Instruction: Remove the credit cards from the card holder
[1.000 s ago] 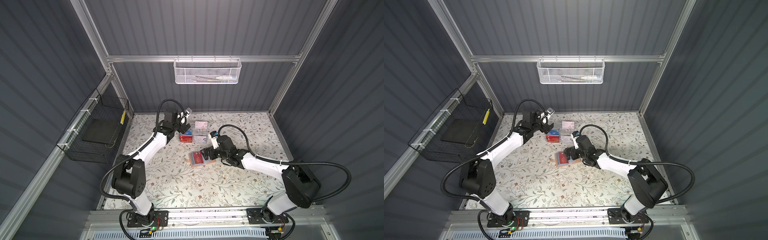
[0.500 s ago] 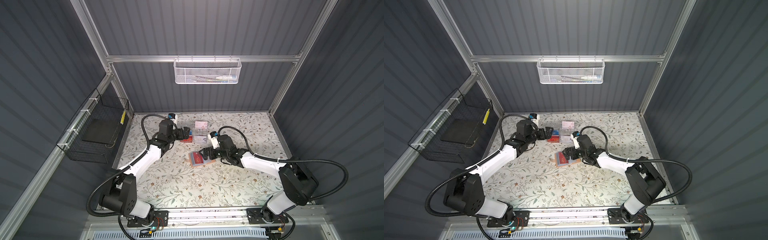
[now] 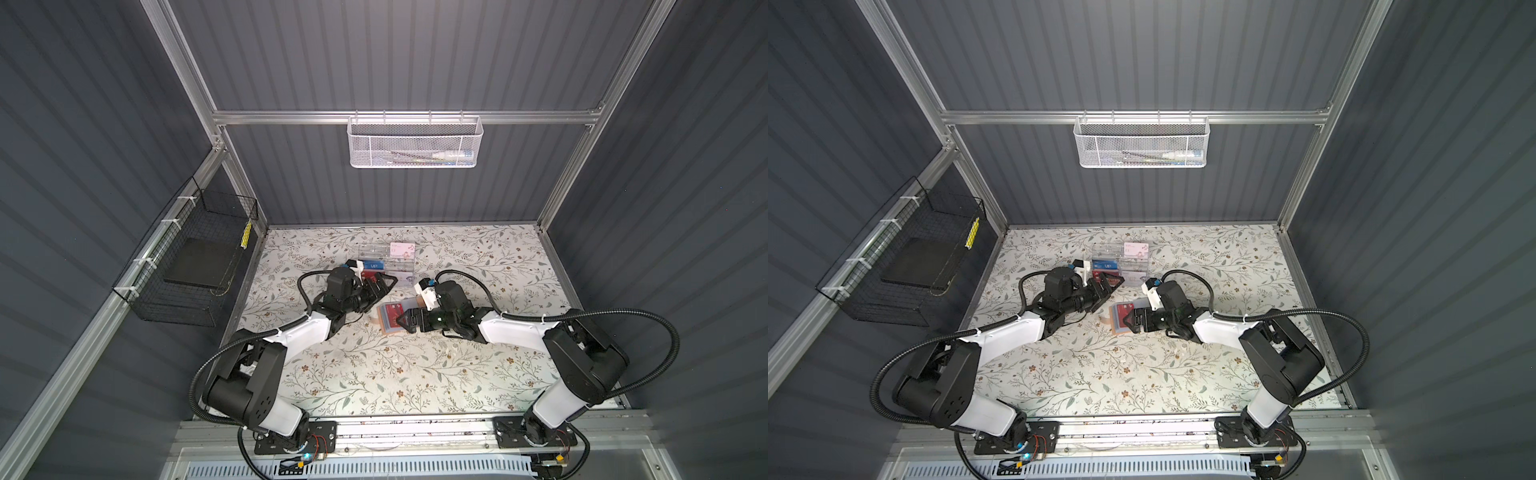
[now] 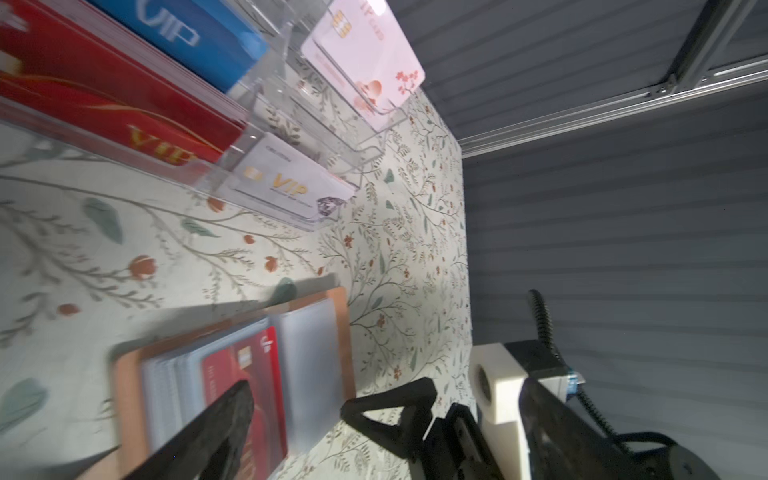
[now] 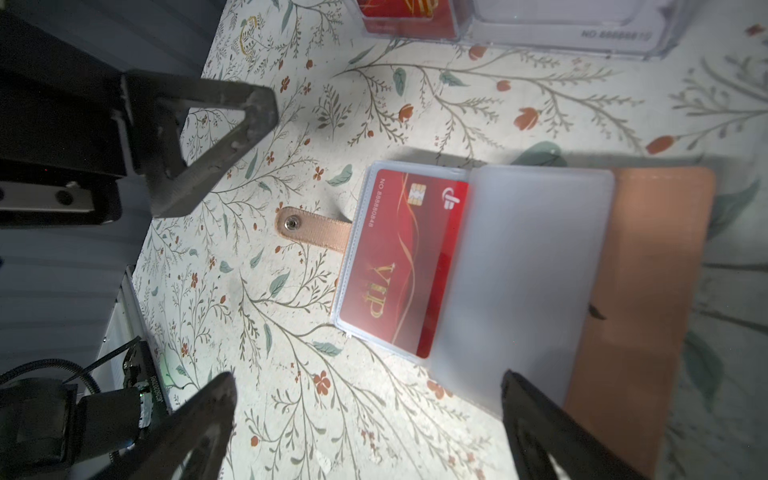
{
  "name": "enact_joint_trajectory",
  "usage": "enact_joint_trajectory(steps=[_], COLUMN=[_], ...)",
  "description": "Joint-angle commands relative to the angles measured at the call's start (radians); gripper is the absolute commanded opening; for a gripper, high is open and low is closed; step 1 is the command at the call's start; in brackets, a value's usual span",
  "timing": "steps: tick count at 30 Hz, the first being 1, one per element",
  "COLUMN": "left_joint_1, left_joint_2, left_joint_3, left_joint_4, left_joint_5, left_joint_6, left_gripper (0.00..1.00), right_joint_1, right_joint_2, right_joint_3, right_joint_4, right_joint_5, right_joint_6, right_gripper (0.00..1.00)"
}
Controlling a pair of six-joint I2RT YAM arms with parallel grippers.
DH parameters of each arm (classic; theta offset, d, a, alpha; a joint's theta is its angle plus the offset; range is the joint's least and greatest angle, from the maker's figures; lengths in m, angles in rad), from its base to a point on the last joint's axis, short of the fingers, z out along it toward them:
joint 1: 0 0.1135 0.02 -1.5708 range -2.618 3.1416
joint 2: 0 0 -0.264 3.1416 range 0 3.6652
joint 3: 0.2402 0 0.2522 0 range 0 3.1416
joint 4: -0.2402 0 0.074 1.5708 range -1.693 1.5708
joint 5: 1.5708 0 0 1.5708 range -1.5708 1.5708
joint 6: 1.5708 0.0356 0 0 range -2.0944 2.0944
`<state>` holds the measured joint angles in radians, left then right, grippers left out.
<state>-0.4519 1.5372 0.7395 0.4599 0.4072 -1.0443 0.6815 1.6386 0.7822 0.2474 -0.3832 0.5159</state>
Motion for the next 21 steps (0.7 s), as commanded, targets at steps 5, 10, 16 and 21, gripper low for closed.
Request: enact_joint_trajectory(steps=[5, 10, 16, 21], left_joint_1=[-0.042, -0.042, -0.039, -0.037], left_joint_2=[0.114, 0.171, 0.167, 0.190], left_joint_3=[-0.001, -0.022, -0.056, -0.074], left_joint_4=[0.201, 0.267, 0.234, 0.227], left_joint_5=[0.052, 0.044, 0.031, 0.034], left_joint_6=[-0.143, -0.174, -0.134, -0.113], left_gripper=[1.00, 1.00, 1.00, 1.00], right_joint_1=[0.015, 0.018, 0.011, -0.018], right_joint_2=[0.035, 0.066, 0.108, 0.140], right_joint_3=[0.016, 0.023, 0.044, 0.039], right_joint_4=[0.078, 0.091, 0.083, 0.119], right_joint_5=[-0.085, -0.099, -0.106, -0.142], right_joint_6=[-0.002, 0.008, 0.030, 0.079], right_gripper=[0.99, 0.99, 0.99, 0.99])
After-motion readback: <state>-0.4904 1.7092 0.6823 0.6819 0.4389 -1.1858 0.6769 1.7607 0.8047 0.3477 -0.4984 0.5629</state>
